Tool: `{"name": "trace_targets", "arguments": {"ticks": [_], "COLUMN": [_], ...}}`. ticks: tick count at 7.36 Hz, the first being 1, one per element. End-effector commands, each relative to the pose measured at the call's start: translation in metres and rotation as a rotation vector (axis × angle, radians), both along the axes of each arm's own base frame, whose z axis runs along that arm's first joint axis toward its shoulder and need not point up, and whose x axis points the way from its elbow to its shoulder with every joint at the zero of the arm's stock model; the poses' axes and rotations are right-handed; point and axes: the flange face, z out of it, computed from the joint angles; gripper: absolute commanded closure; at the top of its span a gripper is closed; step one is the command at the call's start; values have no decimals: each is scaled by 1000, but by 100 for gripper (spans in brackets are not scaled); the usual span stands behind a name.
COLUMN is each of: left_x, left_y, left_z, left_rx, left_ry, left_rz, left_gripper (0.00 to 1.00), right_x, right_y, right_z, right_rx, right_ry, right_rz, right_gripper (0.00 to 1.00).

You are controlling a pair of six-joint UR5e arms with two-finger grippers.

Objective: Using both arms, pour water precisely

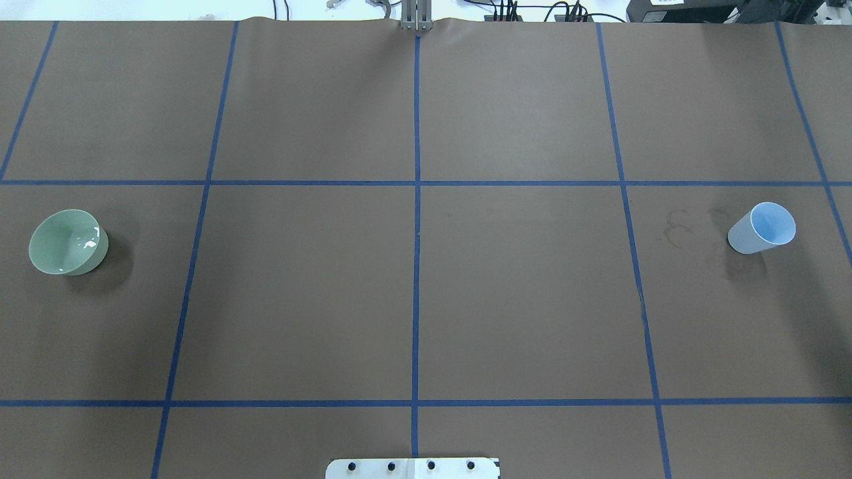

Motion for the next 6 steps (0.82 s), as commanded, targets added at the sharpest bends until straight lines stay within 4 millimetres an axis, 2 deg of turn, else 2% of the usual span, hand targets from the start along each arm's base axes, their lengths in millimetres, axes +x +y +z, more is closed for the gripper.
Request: {"name": "trace_targets", "arguments": {"ticks": [1,2,6], "left_x": [-2,-1,-1], "left_y": [13,13,12], "left_z": [-9,-9,-15], "left_rx": [28,28,42], "left_ry": [-46,-48,-48], "left_rz": [2,5,5], "left_gripper": [0,0,0], "right_x": [0,1,7], "right_y": [6,6,15], "right_z": [5,15,29], "right_rx": [-17,-37,-86], "right_ry": [-4,7,65], "right_rz": [3,8,49], "right_gripper": [0,0,0]}}
